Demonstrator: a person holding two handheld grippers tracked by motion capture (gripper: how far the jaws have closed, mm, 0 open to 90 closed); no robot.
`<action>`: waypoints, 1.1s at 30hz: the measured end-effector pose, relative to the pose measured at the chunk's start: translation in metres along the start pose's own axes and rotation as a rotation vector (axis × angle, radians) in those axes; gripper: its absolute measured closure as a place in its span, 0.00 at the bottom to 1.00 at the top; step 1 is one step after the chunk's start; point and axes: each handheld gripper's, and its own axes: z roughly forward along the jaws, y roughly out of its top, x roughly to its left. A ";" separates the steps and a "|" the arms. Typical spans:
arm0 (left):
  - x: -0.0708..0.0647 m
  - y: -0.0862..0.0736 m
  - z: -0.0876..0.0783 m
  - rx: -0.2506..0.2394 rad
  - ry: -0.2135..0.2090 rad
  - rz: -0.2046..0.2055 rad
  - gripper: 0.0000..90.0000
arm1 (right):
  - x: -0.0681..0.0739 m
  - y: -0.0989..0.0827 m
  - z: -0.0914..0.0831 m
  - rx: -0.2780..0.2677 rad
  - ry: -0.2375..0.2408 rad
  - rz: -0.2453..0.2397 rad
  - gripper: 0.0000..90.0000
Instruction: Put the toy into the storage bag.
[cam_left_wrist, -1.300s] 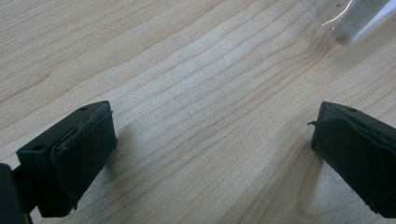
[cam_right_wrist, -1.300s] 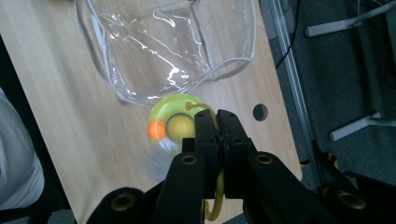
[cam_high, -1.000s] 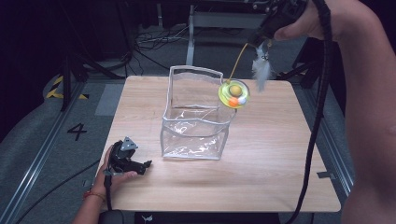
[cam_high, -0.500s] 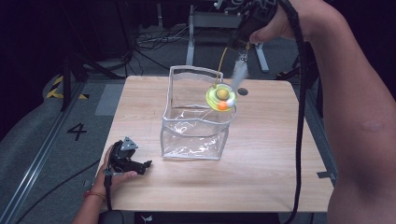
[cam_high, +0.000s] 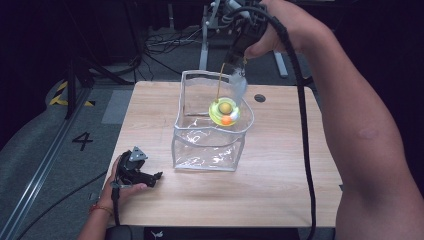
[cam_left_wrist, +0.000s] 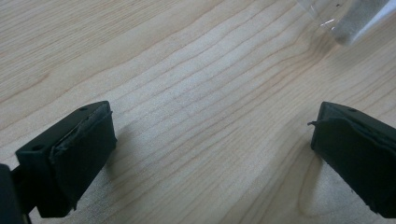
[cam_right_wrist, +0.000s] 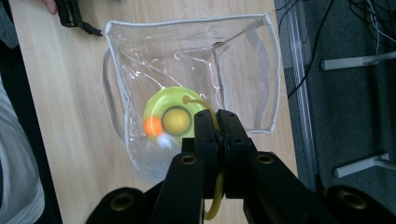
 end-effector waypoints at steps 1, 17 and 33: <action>0.000 0.000 0.000 0.000 0.000 0.000 0.00 | 0.001 0.001 0.004 0.001 0.008 -0.002 0.98; 0.000 0.000 0.000 0.000 -0.001 0.001 0.00 | 0.014 -0.001 0.067 0.058 0.098 -0.045 0.98; 0.000 0.000 0.000 -0.002 -0.001 0.002 0.00 | 0.030 -0.019 0.110 0.121 0.167 -0.071 0.98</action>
